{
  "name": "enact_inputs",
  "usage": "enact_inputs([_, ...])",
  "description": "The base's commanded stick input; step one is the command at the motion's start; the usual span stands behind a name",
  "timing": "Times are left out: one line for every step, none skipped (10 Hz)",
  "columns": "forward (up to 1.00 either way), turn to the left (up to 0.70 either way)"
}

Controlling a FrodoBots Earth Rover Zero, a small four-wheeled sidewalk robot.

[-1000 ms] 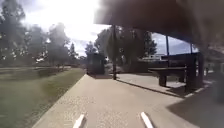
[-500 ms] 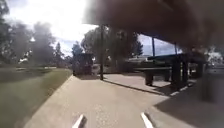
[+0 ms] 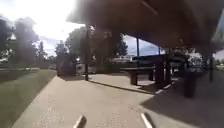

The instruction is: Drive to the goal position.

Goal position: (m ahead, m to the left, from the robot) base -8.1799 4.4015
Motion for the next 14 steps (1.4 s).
enact_inputs([0.0, -0.7])
enact_inputs([0.0, -0.7])
enact_inputs([0.0, -0.7])
enact_inputs([0.0, -0.7])
enact_inputs([0.0, -0.7])
enact_inputs([0.0, -0.7])
enact_inputs([0.0, -0.7])
enact_inputs([0.0, -0.7])
enact_inputs([0.0, -0.7])
enact_inputs([0.0, -0.7])
enact_inputs([0.0, -0.7])
enact_inputs([0.0, -0.7])
enact_inputs([0.0, -0.7])
enact_inputs([0.0, -0.7])
